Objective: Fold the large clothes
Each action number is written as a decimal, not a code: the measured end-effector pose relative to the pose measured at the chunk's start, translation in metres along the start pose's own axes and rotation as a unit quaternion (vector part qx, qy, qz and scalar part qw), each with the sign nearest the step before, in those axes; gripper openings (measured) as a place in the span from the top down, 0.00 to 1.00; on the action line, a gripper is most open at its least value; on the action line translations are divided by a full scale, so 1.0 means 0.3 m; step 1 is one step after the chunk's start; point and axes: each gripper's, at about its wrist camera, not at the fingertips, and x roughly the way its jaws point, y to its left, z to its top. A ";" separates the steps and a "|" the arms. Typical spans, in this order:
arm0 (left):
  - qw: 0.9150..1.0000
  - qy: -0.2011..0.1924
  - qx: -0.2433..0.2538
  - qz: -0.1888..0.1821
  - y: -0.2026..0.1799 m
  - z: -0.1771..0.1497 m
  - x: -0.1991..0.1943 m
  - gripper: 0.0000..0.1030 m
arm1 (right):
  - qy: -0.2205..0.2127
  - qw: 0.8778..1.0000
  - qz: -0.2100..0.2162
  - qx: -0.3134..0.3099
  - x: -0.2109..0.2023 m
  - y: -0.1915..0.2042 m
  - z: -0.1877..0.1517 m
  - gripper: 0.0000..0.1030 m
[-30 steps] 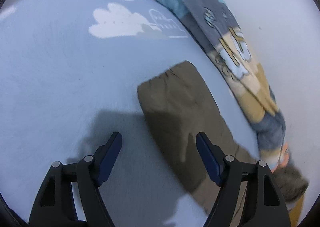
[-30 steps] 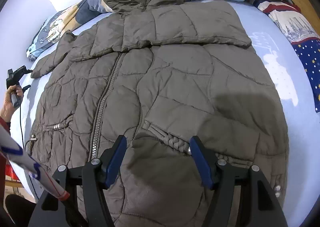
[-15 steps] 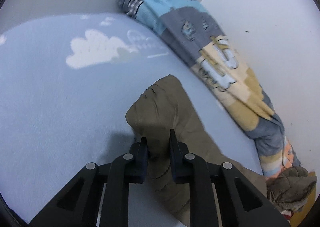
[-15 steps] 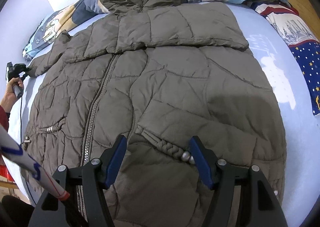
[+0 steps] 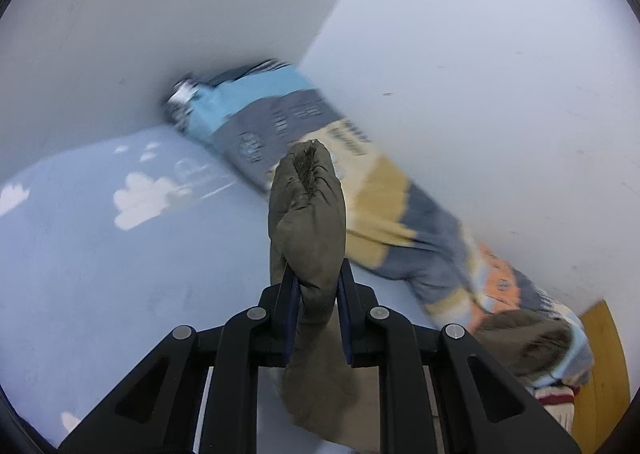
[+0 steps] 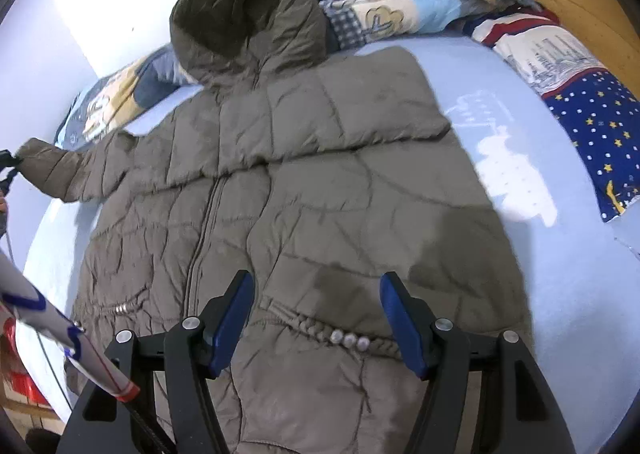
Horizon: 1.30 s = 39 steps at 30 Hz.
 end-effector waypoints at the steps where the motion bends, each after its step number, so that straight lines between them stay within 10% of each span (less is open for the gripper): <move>1: 1.000 -0.002 0.008 -0.006 -0.036 -0.002 -0.029 0.84 | -0.003 1.000 -0.001 0.001 -0.008 -0.009 0.003 0.32; 9: 0.993 -0.004 0.103 -0.060 -0.444 -0.140 -0.269 0.84 | -0.046 0.999 -0.009 0.019 -0.097 -0.047 0.031 0.32; 22: 0.963 0.068 0.235 -0.117 -1.016 -0.713 -0.298 0.84 | -0.099 0.991 -0.021 0.093 -0.212 -0.198 0.069 0.32; 39: 0.912 0.193 0.352 -0.080 -1.165 -1.534 0.029 0.73 | -0.103 0.981 -0.011 0.164 -0.238 -0.355 0.073 0.31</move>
